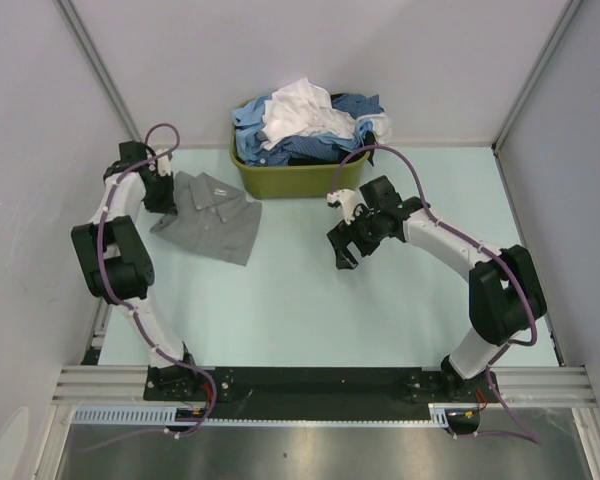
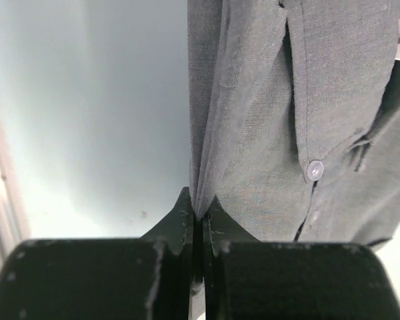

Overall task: Fold and stack the long sleeve shirts
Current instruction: Neatly place the folded shirt to the corner

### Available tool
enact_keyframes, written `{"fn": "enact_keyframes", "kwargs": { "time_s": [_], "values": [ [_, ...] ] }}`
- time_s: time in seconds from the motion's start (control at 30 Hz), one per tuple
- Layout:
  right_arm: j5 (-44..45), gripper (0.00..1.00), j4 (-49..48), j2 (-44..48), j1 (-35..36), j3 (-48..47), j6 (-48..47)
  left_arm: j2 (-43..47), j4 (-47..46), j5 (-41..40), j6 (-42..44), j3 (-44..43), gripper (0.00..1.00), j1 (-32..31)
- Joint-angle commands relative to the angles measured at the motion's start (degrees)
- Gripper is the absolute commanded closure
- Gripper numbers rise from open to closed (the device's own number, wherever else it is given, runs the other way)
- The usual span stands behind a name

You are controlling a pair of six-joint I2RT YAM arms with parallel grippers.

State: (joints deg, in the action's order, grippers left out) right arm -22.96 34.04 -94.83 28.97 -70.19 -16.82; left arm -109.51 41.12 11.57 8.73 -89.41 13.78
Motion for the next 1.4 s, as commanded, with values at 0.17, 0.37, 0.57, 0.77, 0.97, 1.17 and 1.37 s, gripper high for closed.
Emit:
{"fn": "enact_keyframes", "kwargs": {
  "time_s": [0.17,0.37,0.57,0.77,0.97,1.17,1.37],
  "values": [
    [0.5,0.00,1.1,3.3,-1.6,-0.9,-1.5,-8.3,-3.8,-5.0,-1.3,-13.2,1.00,1.9],
    [0.9,0.00,2.2,4.5,-2.6,-0.9,-2.5,-10.5,-6.3,-5.9,-5.7,-16.5,1.00,4.5],
    [0.9,0.00,3.5,4.7,-3.6,-1.0,-3.7,-14.8,-8.8,-5.9,-7.9,-21.6,1.00,5.1],
    [1.5,0.00,5.3,4.6,-4.1,-1.4,-5.2,-20.1,-10.4,-5.7,-10.8,-27.7,1.00,3.7],
    [2.3,0.00,6.9,5.0,-4.3,-1.9,-5.9,-22.9,-11.0,-5.5,-13.7,-30.5,1.00,1.3],
    [2.8,0.00,7.4,6.5,-4.3,-1.3,-6.1,-20.9,-10.5,-7.8,-13.4,-27.1,1.00,2.6],
    [2.6,0.00,7.2,7.1,-4.3,-0.4,-5.9,-19.2,-10.4,-8.5,-11.8,-23.1,1.00,4.4]
  ]
}}
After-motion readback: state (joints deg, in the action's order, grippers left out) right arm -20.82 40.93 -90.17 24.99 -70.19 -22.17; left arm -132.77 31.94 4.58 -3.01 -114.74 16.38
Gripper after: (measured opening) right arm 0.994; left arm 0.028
